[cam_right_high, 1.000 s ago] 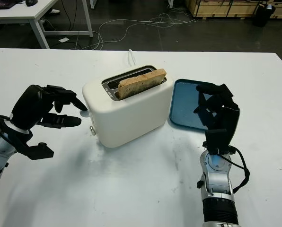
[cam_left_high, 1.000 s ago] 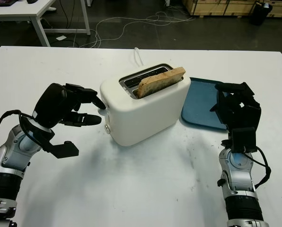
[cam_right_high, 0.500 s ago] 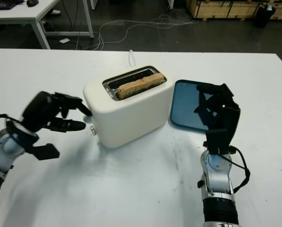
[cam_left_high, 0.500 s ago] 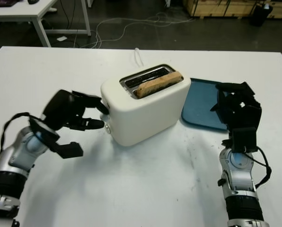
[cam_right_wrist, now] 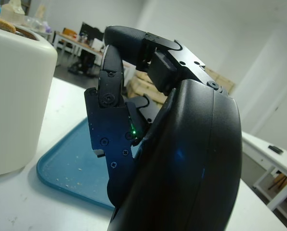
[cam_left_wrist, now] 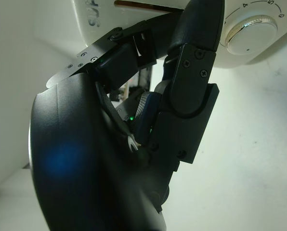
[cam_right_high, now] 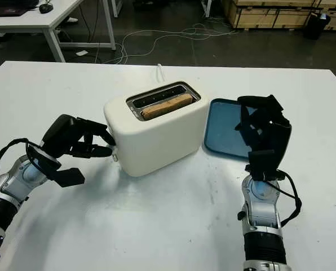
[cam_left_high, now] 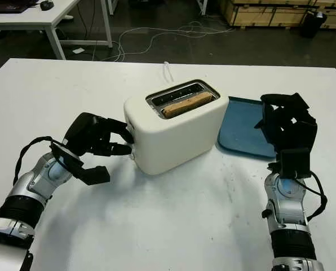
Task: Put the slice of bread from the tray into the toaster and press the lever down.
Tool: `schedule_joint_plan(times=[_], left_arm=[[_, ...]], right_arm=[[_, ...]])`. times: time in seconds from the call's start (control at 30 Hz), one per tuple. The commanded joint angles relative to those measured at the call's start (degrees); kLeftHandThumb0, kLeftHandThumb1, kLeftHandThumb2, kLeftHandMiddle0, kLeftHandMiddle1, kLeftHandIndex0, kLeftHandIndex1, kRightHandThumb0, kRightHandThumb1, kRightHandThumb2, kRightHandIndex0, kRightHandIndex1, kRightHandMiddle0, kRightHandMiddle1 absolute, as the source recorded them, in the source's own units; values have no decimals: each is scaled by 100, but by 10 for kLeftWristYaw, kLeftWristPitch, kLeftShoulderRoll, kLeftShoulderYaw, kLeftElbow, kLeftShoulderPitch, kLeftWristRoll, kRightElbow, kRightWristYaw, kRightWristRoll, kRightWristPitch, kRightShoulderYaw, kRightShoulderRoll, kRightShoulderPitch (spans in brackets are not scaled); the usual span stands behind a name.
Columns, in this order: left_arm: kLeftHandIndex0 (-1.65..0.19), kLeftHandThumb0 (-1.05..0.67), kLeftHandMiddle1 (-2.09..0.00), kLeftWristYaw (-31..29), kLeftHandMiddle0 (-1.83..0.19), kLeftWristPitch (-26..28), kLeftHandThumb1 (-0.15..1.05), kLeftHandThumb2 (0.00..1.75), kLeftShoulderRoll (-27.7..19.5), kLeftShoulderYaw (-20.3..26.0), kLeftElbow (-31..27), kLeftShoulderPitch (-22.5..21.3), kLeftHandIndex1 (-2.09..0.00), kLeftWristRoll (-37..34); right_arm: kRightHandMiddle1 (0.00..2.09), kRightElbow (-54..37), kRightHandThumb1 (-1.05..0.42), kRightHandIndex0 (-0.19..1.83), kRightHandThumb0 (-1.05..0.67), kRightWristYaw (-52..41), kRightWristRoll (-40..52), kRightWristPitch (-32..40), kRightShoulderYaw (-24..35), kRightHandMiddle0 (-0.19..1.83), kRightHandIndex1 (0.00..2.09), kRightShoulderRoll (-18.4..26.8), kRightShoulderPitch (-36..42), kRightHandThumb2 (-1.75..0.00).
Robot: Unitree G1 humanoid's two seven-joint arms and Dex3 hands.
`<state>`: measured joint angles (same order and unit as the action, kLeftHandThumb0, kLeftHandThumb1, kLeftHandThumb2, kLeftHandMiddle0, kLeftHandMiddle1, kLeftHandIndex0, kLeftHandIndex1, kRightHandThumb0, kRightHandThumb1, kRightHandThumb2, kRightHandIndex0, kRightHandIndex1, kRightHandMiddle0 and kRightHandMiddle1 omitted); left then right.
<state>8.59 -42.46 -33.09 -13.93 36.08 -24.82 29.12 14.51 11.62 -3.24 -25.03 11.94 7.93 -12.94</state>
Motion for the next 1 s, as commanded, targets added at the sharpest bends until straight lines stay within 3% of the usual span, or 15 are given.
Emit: schedule_joint_plan(times=[0.0, 0.27, 0.47, 0.6, 0.7, 0.8, 0.9, 0.97], left_arm=[[-134, -86, -134, -42, -120, 9, 91, 2, 16, -59, 36, 44, -3, 49], [-134, -89, -137, -53, -117, 15, 92, 5, -4, -65, 33, 31, -1, 46], [-135, -88, -127, -39, -120, 37, 90, 3, 27, -87, 54, 44, -1, 52], [-139, -86, -102, 31, -129, 58, 90, 1, 72, -114, 121, 50, -1, 74], [-142, -87, -98, 70, -132, 75, 91, 1, 108, -130, 184, 47, -1, 76], [-143, -85, -92, 68, -130, 87, 91, 1, 124, -136, 212, 40, 0, 69], [-143, -84, -90, 63, -133, 92, 89, 0, 131, -139, 230, 29, 0, 65], [-142, -84, -76, 53, -135, 98, 88, 0, 134, -141, 239, 21, 0, 61]], right_arm=[[159, 2, -92, 84, -43, 2, -4, -4, 1, 66, 175, 5, -8, -30], [151, -2, -92, 83, -45, -1, -4, -1, 2, 70, 175, 9, -5, -30], [151, -17, -92, 84, -45, 0, -4, 11, 5, 72, 175, 13, 7, -30], [143, -6, -92, 82, -46, -9, -2, -5, 8, 75, 175, 22, 18, -31], [155, 1, -92, 82, -48, -16, 1, -7, 10, 70, 175, 25, 23, -31], [161, 3, -92, 81, -49, -18, -3, -3, 9, 66, 175, 28, 23, -31], [154, 5, -92, 81, -50, -18, -3, 4, 7, 68, 175, 28, 20, -31], [155, 8, -92, 81, -50, -18, 0, 6, 6, 68, 175, 26, 18, -30]])
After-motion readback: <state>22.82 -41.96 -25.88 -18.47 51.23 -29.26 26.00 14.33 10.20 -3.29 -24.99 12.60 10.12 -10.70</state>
